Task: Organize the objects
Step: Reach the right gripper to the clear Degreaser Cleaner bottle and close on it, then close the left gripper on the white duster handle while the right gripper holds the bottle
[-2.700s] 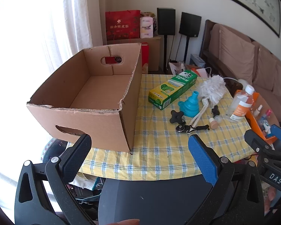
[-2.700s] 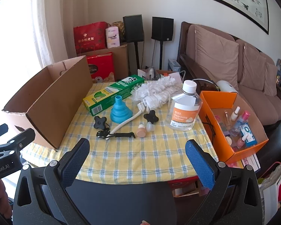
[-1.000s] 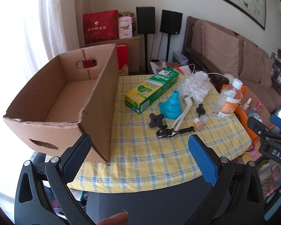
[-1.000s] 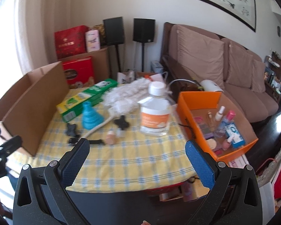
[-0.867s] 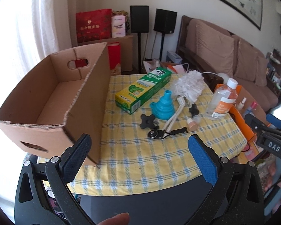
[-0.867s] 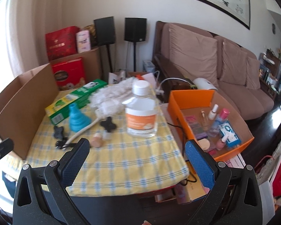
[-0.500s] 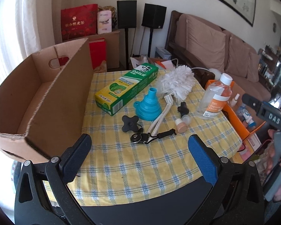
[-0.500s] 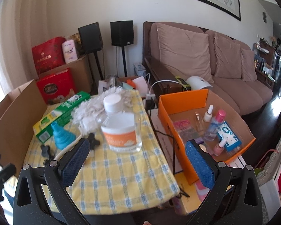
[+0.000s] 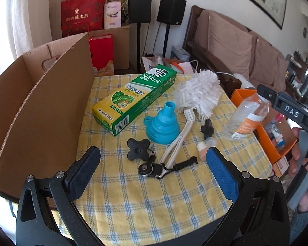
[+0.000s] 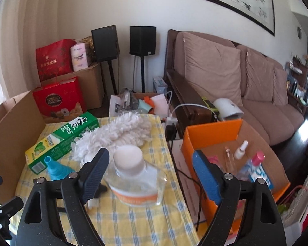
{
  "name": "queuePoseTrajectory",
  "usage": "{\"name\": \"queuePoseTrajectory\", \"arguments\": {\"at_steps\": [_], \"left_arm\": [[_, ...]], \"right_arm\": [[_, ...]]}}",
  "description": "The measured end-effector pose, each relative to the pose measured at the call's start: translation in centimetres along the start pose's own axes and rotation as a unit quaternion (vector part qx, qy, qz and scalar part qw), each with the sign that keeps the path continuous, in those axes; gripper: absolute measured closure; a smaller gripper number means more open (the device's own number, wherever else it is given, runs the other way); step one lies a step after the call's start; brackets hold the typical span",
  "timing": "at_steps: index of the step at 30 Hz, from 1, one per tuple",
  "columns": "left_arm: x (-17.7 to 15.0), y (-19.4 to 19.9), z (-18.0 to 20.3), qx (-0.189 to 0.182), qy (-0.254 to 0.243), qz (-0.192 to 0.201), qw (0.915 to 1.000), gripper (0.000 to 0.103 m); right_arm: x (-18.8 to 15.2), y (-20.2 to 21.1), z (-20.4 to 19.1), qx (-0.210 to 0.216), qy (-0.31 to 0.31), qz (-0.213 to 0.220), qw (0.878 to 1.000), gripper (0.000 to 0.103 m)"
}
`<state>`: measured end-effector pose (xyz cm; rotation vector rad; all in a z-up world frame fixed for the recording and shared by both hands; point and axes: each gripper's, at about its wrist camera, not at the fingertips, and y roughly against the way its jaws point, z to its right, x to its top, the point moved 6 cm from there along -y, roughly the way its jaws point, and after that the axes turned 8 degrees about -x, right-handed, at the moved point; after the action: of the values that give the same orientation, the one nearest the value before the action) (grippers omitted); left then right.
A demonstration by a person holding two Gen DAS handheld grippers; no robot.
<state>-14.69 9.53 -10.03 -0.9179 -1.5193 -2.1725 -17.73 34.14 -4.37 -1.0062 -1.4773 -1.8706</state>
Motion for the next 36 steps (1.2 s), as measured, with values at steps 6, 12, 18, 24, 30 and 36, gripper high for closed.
{"name": "queuePoseTrajectory", "arguments": {"at_steps": [6,12,18,24,30,36], "left_arm": [[0.1,-1.1,-0.4,-0.013,0.001,-0.007,0.9999,0.000],[-0.6,-2.3,0.7,-0.048,-0.020,-0.022,0.9984,0.000],[-2.4,-3.6,2.0,-0.066,-0.062,-0.050,0.9947,0.009],[-3.0,-3.5,1.2,-0.064,-0.061,-0.053,0.9947,0.011],[-2.5,-3.6,0.5,-0.079,-0.053,-0.053,0.9940,0.011],[-3.4,-4.6,1.6,-0.061,-0.107,-0.063,0.9903,0.025]], "right_arm": [[-0.1,-1.4,-0.9,0.028,0.010,-0.014,0.999,0.052],[0.0,-1.4,-2.0,0.051,0.020,-0.012,0.998,0.070],[0.4,-1.4,-1.7,0.064,0.013,-0.018,0.998,0.074],[0.4,-1.2,-1.3,0.073,0.010,-0.022,0.997,0.075],[0.5,-0.7,-1.4,0.089,0.001,-0.021,0.996,0.075],[0.2,-0.4,-1.6,0.095,0.004,-0.027,0.995,0.075]]}}
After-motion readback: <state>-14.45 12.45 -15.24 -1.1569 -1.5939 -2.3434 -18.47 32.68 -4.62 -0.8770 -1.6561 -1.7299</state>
